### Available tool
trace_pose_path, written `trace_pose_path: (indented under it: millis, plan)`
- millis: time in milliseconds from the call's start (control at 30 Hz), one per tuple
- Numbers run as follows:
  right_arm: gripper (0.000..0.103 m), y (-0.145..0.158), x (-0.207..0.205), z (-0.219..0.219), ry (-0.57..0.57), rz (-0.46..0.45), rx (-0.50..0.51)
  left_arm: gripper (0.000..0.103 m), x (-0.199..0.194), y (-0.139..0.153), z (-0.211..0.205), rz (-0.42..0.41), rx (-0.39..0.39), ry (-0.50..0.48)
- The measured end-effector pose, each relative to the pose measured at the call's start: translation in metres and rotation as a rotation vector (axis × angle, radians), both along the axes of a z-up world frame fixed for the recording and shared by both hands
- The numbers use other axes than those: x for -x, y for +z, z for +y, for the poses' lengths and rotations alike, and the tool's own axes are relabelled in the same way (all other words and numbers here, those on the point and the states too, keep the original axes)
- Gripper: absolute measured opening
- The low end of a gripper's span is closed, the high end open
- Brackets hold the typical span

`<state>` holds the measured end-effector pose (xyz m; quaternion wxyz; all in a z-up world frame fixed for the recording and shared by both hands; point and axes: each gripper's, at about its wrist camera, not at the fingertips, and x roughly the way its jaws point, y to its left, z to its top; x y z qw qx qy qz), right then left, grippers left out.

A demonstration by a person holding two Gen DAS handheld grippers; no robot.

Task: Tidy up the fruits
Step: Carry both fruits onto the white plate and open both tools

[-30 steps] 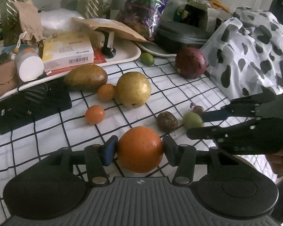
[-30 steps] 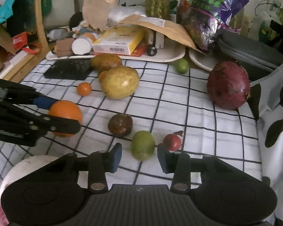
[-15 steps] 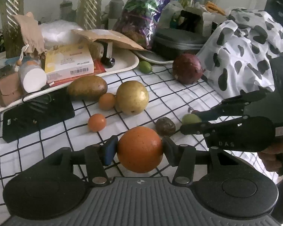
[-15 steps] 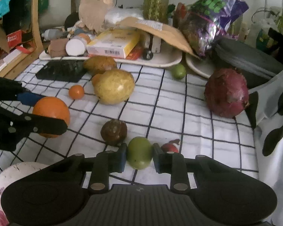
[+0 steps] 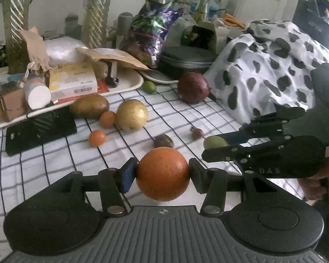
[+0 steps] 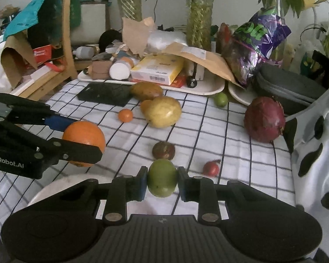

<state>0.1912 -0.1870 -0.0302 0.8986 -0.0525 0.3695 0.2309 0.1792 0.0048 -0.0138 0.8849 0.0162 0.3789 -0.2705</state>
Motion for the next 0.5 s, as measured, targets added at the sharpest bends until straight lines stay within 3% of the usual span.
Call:
trace_pose_path:
  millis: [300, 500]
  plan:
    - [0.03, -0.001, 0.037, 0.002, 0.069, 0.037, -0.006, 0.05, 0.033, -0.009, -0.015, 0.025, -0.02, -0.066]
    - [0.03, -0.018, 0.051, 0.018, 0.149, 0.063, 0.105, 0.05, 0.038, -0.025, -0.021, 0.058, -0.096, -0.087]
